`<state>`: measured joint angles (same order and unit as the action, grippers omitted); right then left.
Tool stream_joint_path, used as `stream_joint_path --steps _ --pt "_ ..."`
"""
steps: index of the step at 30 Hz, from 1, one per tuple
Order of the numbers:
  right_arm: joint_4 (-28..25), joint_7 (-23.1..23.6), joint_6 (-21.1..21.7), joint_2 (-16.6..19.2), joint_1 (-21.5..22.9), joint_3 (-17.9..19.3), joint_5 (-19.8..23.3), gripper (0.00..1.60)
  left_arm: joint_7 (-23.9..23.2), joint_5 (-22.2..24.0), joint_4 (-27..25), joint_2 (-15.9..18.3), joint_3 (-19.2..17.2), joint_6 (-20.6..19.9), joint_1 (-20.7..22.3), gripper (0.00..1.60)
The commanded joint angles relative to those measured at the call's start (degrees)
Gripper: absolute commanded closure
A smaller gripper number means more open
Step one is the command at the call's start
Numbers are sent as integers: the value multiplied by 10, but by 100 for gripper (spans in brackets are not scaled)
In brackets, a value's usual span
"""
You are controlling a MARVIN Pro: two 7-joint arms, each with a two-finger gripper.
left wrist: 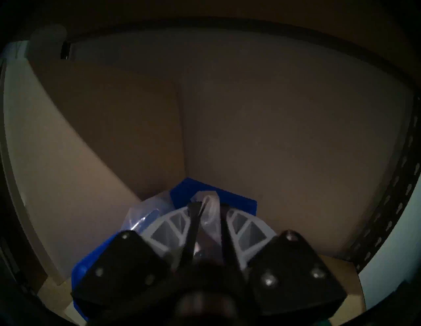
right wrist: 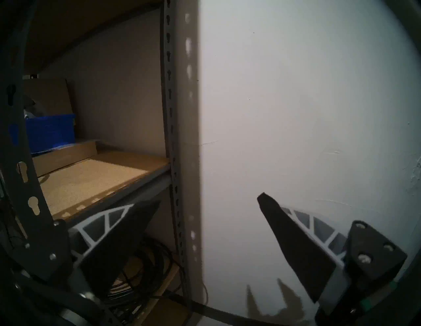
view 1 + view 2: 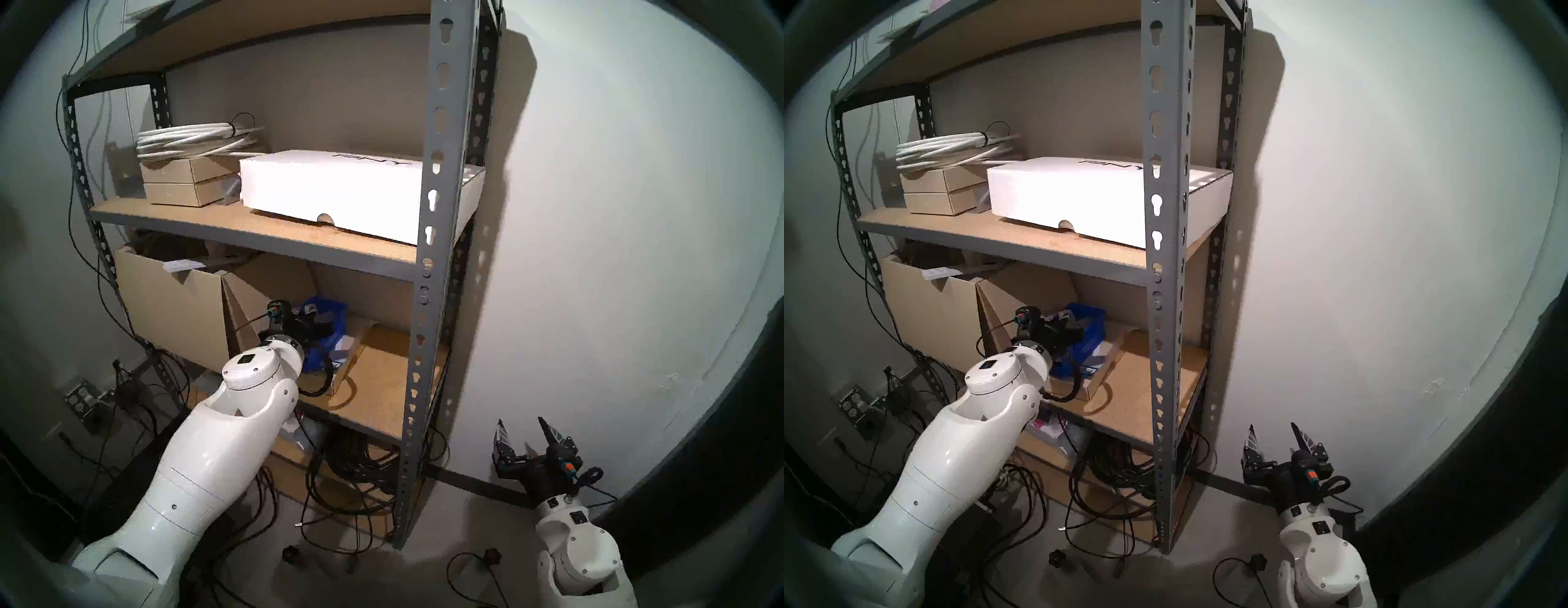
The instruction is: Organize the rack shelf by putting things into a case
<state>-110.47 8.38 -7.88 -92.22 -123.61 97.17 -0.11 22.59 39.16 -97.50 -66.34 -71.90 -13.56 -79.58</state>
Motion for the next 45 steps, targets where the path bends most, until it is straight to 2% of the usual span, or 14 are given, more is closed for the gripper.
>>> stream_joint_path --steps 1,3,4,6,13,15,24,25,26,29,33,37,38,45 --pt "-12 0 -2 0 1 0 0 0 6 -8 -18 -3 -6 13 14 60" --pt "-11 0 -2 0 1 0 0 0 9 -6 -32 -2 -9 11 8 53" --pt "-11 0 -2 0 1 0 0 0 11 -6 -39 -2 -9 10 5 40" --pt "-11 0 -2 0 1 0 0 0 14 -6 -51 -1 -9 10 -4 31" --pt "-11 0 -2 0 1 0 0 0 29 -25 -104 5 -4 23 -37 29" --pt "-11 0 -2 0 1 0 0 0 33 -33 -122 7 -2 29 -46 21" --pt "-11 0 -2 0 1 0 0 0 71 -76 -182 3 21 62 -93 26" --pt "-11 0 -2 0 1 0 0 0 69 -82 -187 7 24 69 -98 23" --pt "-11 0 -2 0 1 0 0 0 74 -87 -190 6 27 74 -101 11" --pt "-12 0 -2 0 1 0 0 0 79 -103 -196 10 33 90 -111 7" --pt "-12 0 -2 0 1 0 0 0 72 -116 -202 28 33 114 -126 3" --pt "-12 0 -2 0 1 0 0 0 62 -109 -213 42 23 128 -143 0" --pt "-11 0 -2 0 1 0 0 0 46 -100 -223 57 16 139 -157 0" --pt "-11 0 -2 0 1 0 0 0 10 -87 -246 91 -2 159 -200 0"
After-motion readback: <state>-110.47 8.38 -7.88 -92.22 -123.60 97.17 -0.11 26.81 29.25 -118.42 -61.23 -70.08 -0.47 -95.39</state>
